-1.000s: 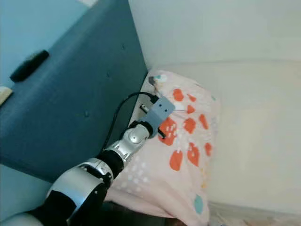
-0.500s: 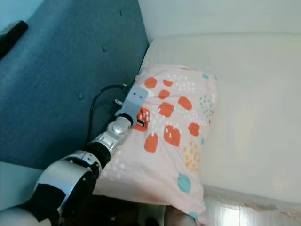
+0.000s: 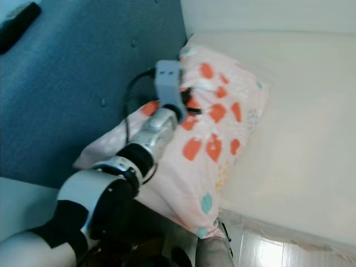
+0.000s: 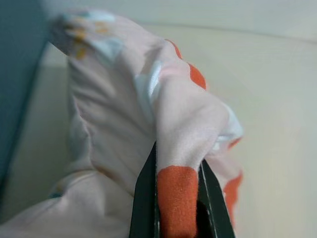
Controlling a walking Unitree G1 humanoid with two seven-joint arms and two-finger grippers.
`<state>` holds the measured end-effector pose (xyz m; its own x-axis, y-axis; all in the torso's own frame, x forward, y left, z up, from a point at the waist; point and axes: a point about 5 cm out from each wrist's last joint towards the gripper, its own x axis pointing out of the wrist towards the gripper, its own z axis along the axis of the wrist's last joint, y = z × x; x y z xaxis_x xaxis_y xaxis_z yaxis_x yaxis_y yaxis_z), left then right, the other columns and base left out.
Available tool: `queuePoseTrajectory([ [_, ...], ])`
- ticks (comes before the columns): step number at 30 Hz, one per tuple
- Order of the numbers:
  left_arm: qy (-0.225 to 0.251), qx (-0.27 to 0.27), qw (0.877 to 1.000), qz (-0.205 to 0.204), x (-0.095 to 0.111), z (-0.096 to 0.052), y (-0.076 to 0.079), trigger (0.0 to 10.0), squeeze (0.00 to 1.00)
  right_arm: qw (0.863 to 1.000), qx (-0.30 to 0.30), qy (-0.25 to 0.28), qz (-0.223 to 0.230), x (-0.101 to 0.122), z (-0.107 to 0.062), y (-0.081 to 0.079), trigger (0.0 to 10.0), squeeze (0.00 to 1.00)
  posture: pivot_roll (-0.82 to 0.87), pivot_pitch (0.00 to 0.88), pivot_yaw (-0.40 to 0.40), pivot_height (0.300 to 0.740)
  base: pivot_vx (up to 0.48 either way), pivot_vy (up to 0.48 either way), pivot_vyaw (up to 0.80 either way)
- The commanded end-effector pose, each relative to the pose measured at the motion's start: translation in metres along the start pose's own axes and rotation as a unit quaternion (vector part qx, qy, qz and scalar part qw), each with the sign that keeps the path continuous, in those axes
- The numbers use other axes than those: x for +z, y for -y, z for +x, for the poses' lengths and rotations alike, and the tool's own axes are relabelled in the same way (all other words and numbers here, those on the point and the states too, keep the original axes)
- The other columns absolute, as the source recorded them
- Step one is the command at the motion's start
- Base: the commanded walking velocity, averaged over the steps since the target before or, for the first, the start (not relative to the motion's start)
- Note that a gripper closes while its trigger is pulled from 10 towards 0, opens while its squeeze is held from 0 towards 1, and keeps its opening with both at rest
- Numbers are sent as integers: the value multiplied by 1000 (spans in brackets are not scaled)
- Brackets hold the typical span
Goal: Clean up the room
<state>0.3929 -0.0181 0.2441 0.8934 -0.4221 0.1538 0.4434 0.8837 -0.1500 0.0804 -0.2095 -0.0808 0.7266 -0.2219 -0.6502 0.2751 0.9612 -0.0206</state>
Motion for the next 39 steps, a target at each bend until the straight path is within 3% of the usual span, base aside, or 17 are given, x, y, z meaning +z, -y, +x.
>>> queuePoseTrajectory([
  [1,19,-4,1000,-8,4,1,7,10000,0,1000,12,-15,-2,-7,-4,-8,10000,0,-400,420,206,740,0,0,0],
  [2,16,2,1000,-6,2,0,6,10000,0,1000,12,-14,-2,-6,-4,-8,10000,0,-400,420,206,740,0,0,0],
  [5,-42,96,994,-32,-24,-9,-21,10000,0,1000,19,-10,-10,-4,-5,-12,10000,0,-396,428,209,740,0,0,0],
  [6,-42,96,994,-32,-24,-9,-21,10000,0,1000,19,-10,-10,-4,-5,-12,10000,0,-396,428,209,740,0,0,0],
  [10,-106,208,971,-53,-60,-32,-64,10000,0,1000,25,-11,-13,-6,-9,-18,10000,0,-397,438,215,740,0,0,0],
  [14,-122,245,961,-51,-70,-42,-80,10000,0,1000,27,-11,-13,-6,-10,-20,10000,0,-401,442,217,740,0,0,0],
  [15,-144,287,945,-62,-84,-56,-97,10000,0,999,28,-10,-12,-5,-11,-21,10000,0,-404,444,216,740,0,0,0],
  [18,-160,311,935,-63,-95,-67,-108,10000,0,999,30,-8,-11,-4,-12,-21,10000,0,-409,448,216,740,0,0,0],
  [19,-170,314,932,-63,-101,-72,-110,10000,94,999,31,-7,-11,-3,-12,-21,10000,0,-412,449,213,740,0,0,0],
  [20,-178,314,931,-62,-106,-76,-112,10000,1000,999,31,-5,-11,-2,-12,-21,10000,0,-412,449,213,740,0,0,0],
  [27,-189,240,945,-115,-118,-74,-92,10000,1000,999,35,0,-14,4,-9,-20,10000,0,-402,435,204,740,0,0,0],
  [29,-179,158,962,-129,-114,-64,-70,10000,1000,999,38,4,-15,8,-5,-21,10000,0,-400,427,201,740,0,0,0],
  [30,-179,158,962,-129,-114,-64,-70,10000,1000,999,38,4,-15,8,-5,-21,10000,0,-400,427,201,740,0,0,0],
  [33,-157,27,978,-135,-103,-50,-39,10000,1000,999,41,10,-19,17,3,-22,10000,0,-393,397,198,740,0,0,0],
  [35,-157,27,978,-135,-103,-50,-39,10000,1000,999,41,10,-19,17,3,-22,10000,0,-393,397,198,740,0,0,0],
  [37,-129,-79,981,-119,-90,-43,-23,10000,1000,999,40,16,-19,24,9,-22,10000,0,-382,364,199,740,0,0,0],
  [39,-106,-178,973,-101,-81,-42,-14,10000,1000,999,39,23,-20,32,17,-21,10000,0,-370,330,202,740,0,0,0],
])
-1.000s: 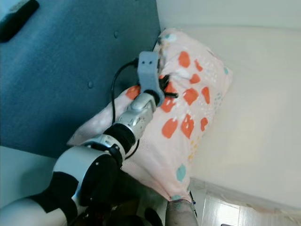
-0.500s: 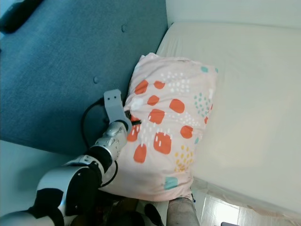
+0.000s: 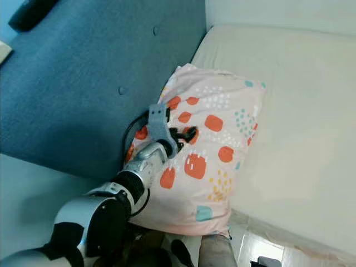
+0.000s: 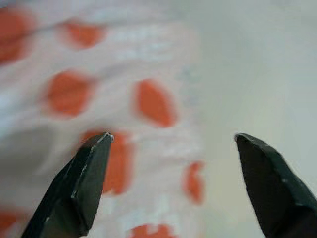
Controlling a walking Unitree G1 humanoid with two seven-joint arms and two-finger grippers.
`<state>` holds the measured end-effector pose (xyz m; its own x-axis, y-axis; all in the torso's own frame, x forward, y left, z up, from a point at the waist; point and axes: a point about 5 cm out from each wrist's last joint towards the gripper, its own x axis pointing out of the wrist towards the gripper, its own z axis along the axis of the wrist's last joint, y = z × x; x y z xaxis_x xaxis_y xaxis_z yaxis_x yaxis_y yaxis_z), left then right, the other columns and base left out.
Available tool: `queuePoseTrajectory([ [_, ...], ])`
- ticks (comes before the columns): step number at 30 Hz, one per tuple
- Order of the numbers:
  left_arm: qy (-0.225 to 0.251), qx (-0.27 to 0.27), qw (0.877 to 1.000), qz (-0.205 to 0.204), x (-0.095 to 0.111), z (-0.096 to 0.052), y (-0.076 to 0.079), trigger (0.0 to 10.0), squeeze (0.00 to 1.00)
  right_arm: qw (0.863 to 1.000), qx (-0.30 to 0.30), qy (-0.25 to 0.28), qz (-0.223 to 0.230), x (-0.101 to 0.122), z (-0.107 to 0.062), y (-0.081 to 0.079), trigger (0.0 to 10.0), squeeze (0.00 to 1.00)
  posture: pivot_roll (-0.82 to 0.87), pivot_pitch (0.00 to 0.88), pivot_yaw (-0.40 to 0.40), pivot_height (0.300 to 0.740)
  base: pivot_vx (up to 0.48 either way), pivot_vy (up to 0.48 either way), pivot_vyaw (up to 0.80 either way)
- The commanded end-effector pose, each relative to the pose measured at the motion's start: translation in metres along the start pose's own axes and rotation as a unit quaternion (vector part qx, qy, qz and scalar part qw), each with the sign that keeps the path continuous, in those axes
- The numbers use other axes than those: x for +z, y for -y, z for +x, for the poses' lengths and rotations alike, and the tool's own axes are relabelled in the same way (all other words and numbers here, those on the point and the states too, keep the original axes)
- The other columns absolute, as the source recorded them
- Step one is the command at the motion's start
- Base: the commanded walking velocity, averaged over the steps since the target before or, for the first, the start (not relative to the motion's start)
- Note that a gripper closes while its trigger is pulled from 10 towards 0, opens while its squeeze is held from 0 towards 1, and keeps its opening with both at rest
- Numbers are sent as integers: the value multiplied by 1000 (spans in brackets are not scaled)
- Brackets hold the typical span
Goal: Clean up the room
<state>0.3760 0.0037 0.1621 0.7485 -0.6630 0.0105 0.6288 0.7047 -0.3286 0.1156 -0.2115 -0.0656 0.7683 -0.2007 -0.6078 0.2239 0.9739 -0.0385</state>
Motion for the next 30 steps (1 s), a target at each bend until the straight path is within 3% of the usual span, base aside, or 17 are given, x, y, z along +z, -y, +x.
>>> queuePoseTrajectory([
  [1,-10,-58,998,6,-9,-1,9,10000,1000,1000,24,-4,4,-1,1,-14,10000,0,-370,330,202,740,0,0,0],
  [5,-2,-128,992,18,-7,-7,9,10000,1000,1000,21,10,4,10,10,-11,10000,0,-354,286,203,740,0,0,0],
  [7,3,-153,988,26,-14,-20,-1,10000,1000,999,17,34,10,27,20,-8,10000,0,-338,258,198,740,0,0,0],
  [9,0,-95,996,3,-35,-42,-25,10000,1000,997,22,74,13,56,33,-6,10000,0,-302,202,179,740,0,0,0],
  [11,0,-95,996,3,-35,-42,-25,10000,1000,997,22,74,13,56,33,-6,10000,0,-302,202,179,740,0,0,0],
  [14,-26,-3,999,-33,-75,-74,-49,10000,1000,993,32,112,-7,94,51,-4,10000,0,-257,123,140,740,0,0,0],
  [17,-42,20,998,-44,-91,-87,-54,10000,1000,992,31,120,-21,106,57,-2,10000,0,-242,90,124,740,0,0,0],
  [19,-77,58,994,-50,-117,-108,-60,10000,1000,990,17,131,-54,125,65,2,10000,0,-226,63,107,740,0,0,0],
  [20,-105,97,988,-55,-132,-123,-67,10000,459,988,4,141,-66,137,69,5,10000,0,-205,21,82,740,0,0,0],
  [21,-105,97,988,-55,-132,-123,-67,10000,459,988,4,141,-66,137,69,5,10000,0,-205,21,82,740,0,0,0],
  [23,-134,137,980,-49,-144,-137,-74,10000,459,986,-1,151,-72,148,72,7,10000,0,-201,16,80,740,0,0,0],
  [24,-162,174,969,-60,-156,-153,-80,10000,0,984,10,165,-68,159,74,3,10000,0,-192,0,70,740,0,0,0],
  [25,-162,174,969,-60,-156,-153,-80,10000,0,984,10,165,-68,159,74,3,10000,0,-192,0,70,740,0,0,0],
  [26,-189,215,956,-68,-168,-172,-86,10000,0,981,51,181,-51,169,76,-10,10000,0,-187,0,65,740,0,0,0],
  [28,-189,215,956,-68,-168,-172,-86,10000,0,981,51,181,-51,169,76,-10,10000,0,-187,0,65,740,0,0,0],
  [29,-213,250,942,-72,-178,-191,-91,10000,0,973,118,194,-41,176,75,-31,10000,0,-180,0,57,740,0,0,0],
  [30,-213,250,942,-72,-178,-191,-91,10000,0,973,118,194,-41,176,75,-31,10000,0,-180,0,57,740,0,0,0],
])
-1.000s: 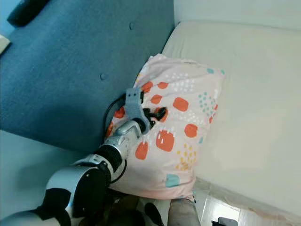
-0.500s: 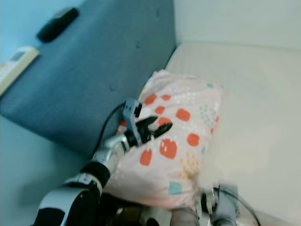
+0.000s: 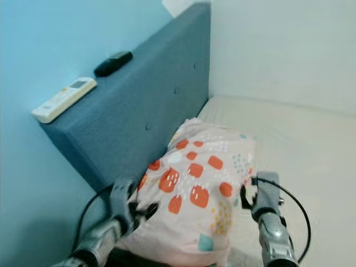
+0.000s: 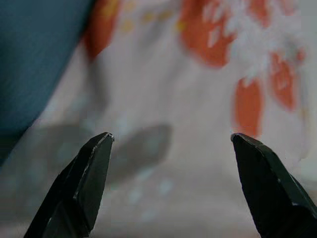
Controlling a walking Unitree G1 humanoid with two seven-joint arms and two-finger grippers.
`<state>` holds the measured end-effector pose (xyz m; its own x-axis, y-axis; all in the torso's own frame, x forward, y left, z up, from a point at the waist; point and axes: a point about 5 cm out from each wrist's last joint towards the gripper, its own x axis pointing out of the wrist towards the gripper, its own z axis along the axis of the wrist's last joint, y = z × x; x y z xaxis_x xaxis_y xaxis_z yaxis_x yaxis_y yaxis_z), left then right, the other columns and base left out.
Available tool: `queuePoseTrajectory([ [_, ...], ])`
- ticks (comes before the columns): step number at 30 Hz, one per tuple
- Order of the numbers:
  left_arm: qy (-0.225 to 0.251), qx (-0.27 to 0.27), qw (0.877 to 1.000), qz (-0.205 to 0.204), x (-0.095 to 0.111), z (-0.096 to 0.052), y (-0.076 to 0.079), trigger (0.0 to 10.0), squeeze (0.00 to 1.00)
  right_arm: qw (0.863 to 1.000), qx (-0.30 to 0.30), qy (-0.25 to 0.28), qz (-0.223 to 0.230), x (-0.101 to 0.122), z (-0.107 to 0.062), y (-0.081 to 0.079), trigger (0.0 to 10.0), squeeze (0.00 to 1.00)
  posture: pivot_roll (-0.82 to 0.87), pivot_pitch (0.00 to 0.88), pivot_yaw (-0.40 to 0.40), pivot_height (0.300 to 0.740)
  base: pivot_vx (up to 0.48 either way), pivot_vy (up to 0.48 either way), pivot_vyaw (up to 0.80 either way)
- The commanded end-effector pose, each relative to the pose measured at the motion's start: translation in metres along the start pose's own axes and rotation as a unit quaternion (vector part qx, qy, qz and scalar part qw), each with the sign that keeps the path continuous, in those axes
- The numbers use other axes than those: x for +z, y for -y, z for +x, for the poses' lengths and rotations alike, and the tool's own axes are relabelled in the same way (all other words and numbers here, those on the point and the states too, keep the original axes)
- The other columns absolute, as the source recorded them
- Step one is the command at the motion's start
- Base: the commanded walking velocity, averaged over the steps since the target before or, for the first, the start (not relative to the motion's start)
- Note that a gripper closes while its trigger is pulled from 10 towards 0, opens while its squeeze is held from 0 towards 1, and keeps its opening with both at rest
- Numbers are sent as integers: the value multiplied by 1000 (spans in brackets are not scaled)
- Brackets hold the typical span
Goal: Clean up the room
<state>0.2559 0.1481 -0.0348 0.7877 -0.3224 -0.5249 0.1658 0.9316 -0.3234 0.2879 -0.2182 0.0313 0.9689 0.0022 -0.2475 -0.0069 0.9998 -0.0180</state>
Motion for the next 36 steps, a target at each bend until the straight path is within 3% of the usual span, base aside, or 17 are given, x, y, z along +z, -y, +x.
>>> queuePoseTrajectory([
  [1,-44,46,998,-10,-23,-12,-15,10000,0,994,108,1,0,-1,2,-34,10000,0,-167,0,48,740,0,0,0],
  [2,-61,72,995,-15,-34,-19,-22,10000,0,985,173,4,-6,0,2,-54,10000,0,-161,0,44,740,0,0,0],
  [3,-61,72,995,-15,-34,-19,-22,10000,0,985,173,4,-6,0,2,-54,10000,0,-161,0,44,740,0,0,0],
  [4,-74,93,993,-24,-44,-25,-27,10000,0,975,221,-2,-21,-1,1,-69,10000,0,-155,0,39,740,0,0,450],
  [7,-91,116,989,-33,-55,-32,-32,10000,0,967,252,-12,-42,-5,0,-80,10000,0,-148,0,35,740,0,0,683],
  [9,-118,150,980,-52,-76,-45,-38,10000,0,959,272,-34,-65,-14,-1,-89,10000,0,-139,0,32,740,0,0,800],
  [14,-151,174,972,-54,-93,-56,-40,10000,0,960,256,-66,-94,-25,-1,-84,10000,0,-140,0,32,740,0,0,800],
  [19,-185,182,965,-40,-106,-64,-40,10000,0,962,206,-101,-146,-33,0,-66,10000,0,-149,0,33,740,0,0,800],
  [24,-193,182,964,-30,-107,-63,-38,10000,0,959,189,-120,-175,-36,1,-56,10000,0,-149,0,31,740,-268,0,160],
  [36,-194,174,965,-21,-106,-58,-32,10000,0,947,193,-144,-212,-44,0,-55,10000,0,-143,0,25,740,-470,0,0],
])
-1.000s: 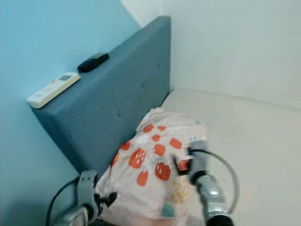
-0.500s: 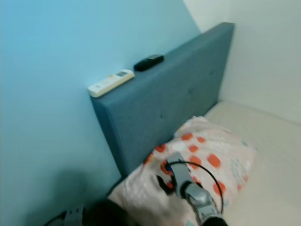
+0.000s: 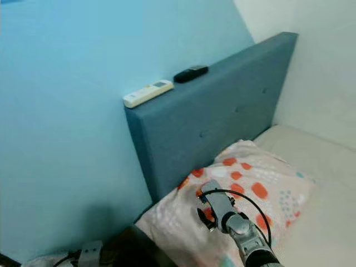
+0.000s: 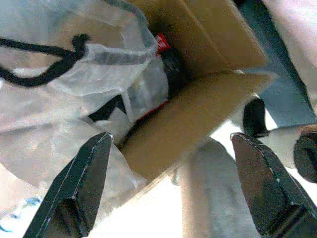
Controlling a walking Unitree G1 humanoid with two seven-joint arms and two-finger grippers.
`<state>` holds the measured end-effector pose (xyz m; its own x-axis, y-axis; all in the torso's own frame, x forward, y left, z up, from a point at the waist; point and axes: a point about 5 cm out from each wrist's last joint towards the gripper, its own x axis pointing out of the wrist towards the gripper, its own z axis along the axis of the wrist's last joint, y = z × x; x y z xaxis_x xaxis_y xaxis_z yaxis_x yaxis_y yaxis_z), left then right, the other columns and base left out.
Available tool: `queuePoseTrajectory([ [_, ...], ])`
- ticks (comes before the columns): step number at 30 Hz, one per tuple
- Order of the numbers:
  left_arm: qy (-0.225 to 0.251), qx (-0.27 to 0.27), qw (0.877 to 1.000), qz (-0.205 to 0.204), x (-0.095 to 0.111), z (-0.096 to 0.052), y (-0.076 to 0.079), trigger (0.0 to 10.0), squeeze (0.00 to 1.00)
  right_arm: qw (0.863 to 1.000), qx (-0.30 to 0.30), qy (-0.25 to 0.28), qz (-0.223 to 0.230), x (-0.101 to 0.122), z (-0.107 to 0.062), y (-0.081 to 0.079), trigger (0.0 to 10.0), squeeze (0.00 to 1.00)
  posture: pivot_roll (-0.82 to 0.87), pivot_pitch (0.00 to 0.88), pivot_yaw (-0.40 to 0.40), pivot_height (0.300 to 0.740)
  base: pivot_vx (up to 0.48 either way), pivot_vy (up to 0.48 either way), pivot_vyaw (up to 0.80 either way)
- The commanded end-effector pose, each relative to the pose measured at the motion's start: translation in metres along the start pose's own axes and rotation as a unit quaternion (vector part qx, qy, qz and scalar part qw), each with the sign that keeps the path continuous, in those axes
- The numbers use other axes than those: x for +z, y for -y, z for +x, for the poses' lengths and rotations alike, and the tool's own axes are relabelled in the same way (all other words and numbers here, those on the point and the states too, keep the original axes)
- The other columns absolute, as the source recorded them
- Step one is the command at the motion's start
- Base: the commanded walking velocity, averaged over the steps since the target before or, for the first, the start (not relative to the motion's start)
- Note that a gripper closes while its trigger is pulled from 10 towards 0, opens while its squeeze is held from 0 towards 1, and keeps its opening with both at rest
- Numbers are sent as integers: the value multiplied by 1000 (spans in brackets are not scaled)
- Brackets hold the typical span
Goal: Clean up the room
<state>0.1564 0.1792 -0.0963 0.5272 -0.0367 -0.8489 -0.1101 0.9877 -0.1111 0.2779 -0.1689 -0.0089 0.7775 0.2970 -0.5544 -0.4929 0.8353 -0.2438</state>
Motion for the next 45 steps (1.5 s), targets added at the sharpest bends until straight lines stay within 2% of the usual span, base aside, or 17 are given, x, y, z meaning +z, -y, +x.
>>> queuePoseTrajectory([
  [1,-11,1,1000,7,-5,-1,0,10000,0,1000,6,-7,-4,-1,2,-5,10000,0,-143,0,25,740,-480,0,0],
  [10,-13,2,1000,20,-6,-1,-1,10000,0,999,-2,-50,3,-16,0,-9,10000,0,-139,0,23,740,-373,0,0],
  [12,-9,-1,1000,30,-4,-1,-1,10000,0,998,-1,-56,17,-20,-1,-11,10000,0,-137,0,23,740,0,0,800],
  [19,-2,-3,998,56,0,0,-1,10000,0,998,1,-66,18,-26,-2,-15,10000,0,-136,0,27,740,0,0,800],
  [26,4,-3,998,65,5,1,0,10000,0,997,-2,-72,18,-29,-3,-17,10000,0,-135,0,29,740,0,0,800],
  [32,10,-14,997,71,10,1,3,10000,0,996,-27,-81,13,-31,-3,-13,10000,0,-135,0,29,740,0,0,458],
  [36,13,-18,997,71,12,2,4,10000,0,997,-19,-75,14,-30,-4,-13,10000,0,-137,0,30,740,365,0,0],
  [42,14,-22,997,73,14,2,6,10000,0,997,-23,-78,2,-31,-4,-11,10000,0,-137,0,28,740,480,0,800],
  [45,16,-26,997,73,15,3,8,10000,0,995,-43,-85,11,-33,-5,-6,10000,0,-138,0,25,740,480,0,0],
])
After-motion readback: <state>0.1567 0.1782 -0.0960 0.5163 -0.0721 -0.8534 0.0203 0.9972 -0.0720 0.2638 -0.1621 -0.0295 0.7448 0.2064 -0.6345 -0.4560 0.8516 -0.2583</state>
